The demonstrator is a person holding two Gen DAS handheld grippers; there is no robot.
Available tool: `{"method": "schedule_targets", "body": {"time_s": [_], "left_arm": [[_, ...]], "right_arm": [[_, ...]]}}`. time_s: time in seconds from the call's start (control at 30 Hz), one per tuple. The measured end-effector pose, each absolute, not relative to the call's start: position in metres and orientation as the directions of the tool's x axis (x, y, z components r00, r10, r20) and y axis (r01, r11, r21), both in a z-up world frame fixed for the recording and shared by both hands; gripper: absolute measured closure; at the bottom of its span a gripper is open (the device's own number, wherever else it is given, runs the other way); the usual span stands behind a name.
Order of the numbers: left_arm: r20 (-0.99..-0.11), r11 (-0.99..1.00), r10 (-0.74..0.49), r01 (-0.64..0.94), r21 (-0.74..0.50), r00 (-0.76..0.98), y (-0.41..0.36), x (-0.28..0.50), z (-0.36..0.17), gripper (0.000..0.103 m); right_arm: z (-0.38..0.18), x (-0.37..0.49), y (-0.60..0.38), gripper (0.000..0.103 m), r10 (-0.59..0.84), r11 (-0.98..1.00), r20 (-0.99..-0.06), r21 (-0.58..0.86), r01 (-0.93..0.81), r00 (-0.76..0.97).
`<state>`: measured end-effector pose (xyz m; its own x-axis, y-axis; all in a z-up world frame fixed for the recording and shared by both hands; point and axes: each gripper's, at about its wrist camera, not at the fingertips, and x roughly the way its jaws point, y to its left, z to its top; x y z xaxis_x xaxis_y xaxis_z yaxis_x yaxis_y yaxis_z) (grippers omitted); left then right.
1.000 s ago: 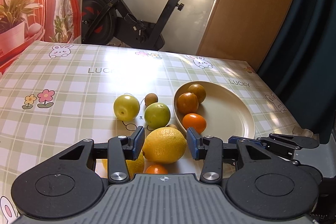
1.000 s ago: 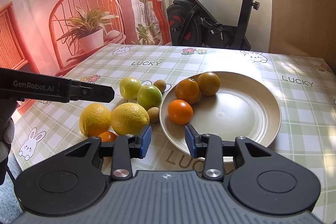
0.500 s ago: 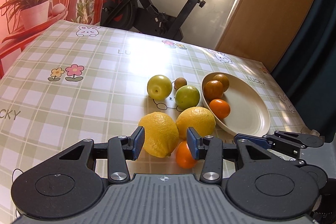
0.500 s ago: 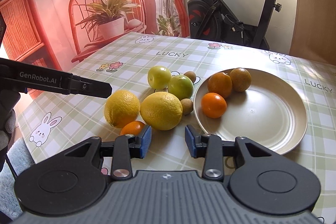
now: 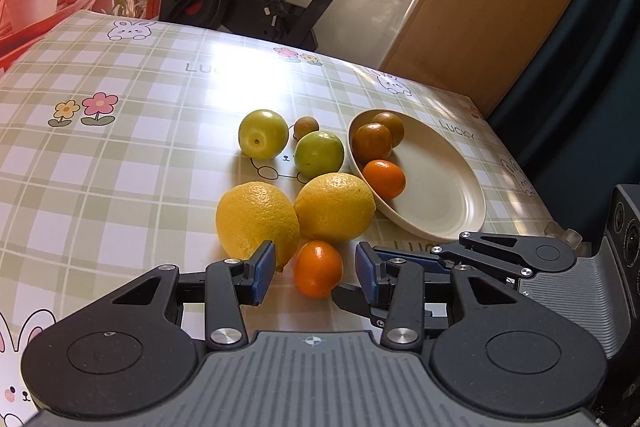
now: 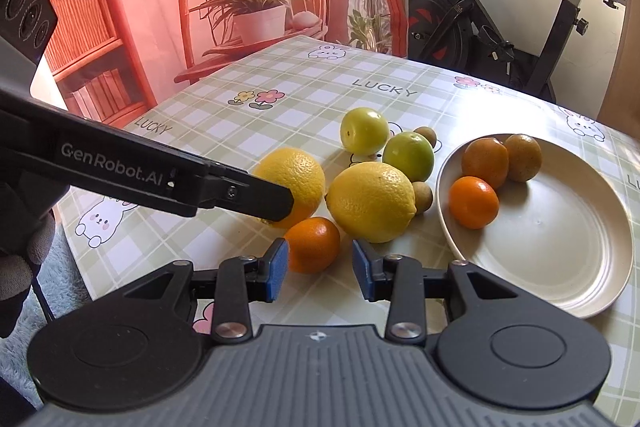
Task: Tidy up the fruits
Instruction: 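Move the left gripper to the small tangerine beside the lemons, then close the left gripper around the small tangerine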
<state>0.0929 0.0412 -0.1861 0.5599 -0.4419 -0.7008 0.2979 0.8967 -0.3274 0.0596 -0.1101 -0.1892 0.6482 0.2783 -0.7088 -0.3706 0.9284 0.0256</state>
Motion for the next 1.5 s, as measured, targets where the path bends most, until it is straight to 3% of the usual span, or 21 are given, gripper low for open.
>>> {"method": "schedule_targets", "body": {"time_s": [0.5,0.93,1.5], "left_arm": [[-0.720,0.884,-0.463,0.331,-0.331,0.517,0.034,0.095,-0.191,0.058],[-0.747,0.870,-0.486,0.330,-0.366,0.453,0.016,0.107,-0.214,0.058],[-0.767,0.870,-0.468,0.379,-0.314,0.438,-0.010,0.115,-0.223,0.064]], "right_arm": [[-0.210,0.088,-0.102,0.058,0.305,0.917,-0.743,0.061,-0.394,0.596],[-0.210,0.071,-0.126,0.067,0.323,0.925,-0.728,0.106,-0.365,0.604],[-0.216,0.071,-0.133,0.065,0.308,0.931,-0.744,0.107,-0.348,0.593]]}}
